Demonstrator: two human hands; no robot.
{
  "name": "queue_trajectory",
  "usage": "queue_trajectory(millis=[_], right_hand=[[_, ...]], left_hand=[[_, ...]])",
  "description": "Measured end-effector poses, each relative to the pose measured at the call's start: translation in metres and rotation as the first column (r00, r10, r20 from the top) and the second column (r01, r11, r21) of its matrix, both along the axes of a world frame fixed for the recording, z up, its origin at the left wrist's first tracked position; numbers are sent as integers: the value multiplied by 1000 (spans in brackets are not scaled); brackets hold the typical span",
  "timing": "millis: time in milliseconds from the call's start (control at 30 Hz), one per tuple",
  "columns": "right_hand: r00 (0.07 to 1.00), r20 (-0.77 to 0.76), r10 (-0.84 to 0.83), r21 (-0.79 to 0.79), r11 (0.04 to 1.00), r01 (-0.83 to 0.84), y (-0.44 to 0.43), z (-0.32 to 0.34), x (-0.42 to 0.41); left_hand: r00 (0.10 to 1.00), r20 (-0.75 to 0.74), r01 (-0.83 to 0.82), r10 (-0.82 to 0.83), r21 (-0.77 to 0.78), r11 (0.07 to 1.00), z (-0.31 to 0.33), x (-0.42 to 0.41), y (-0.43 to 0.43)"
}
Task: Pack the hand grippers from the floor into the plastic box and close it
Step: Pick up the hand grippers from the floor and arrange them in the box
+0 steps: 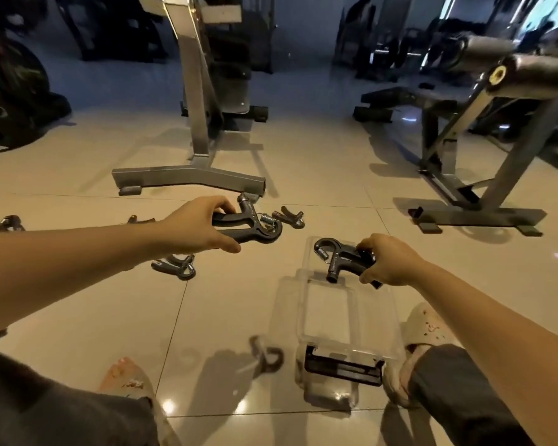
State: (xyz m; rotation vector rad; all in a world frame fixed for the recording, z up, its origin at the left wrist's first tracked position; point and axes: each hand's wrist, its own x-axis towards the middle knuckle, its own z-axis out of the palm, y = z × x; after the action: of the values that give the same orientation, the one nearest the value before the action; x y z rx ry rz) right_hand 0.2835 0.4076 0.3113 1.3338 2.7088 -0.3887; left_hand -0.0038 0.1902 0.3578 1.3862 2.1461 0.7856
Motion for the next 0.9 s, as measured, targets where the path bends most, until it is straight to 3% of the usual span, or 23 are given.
queue_trajectory(millis=[300,500,900], right_hand=[[994,91,-59,-134,988,71,67,-123,-4],[992,124,-14,-144,989,32,98,-200,-24],[998,41,-42,-135,990,47,129,-305,-47]], left_hand=[[996,61,68,-67,-8,998,-88,5,94],[988,17,151,-151,-85,985,-142,4,117],[981,133,150,-139,-74,986,-183,-22,167]])
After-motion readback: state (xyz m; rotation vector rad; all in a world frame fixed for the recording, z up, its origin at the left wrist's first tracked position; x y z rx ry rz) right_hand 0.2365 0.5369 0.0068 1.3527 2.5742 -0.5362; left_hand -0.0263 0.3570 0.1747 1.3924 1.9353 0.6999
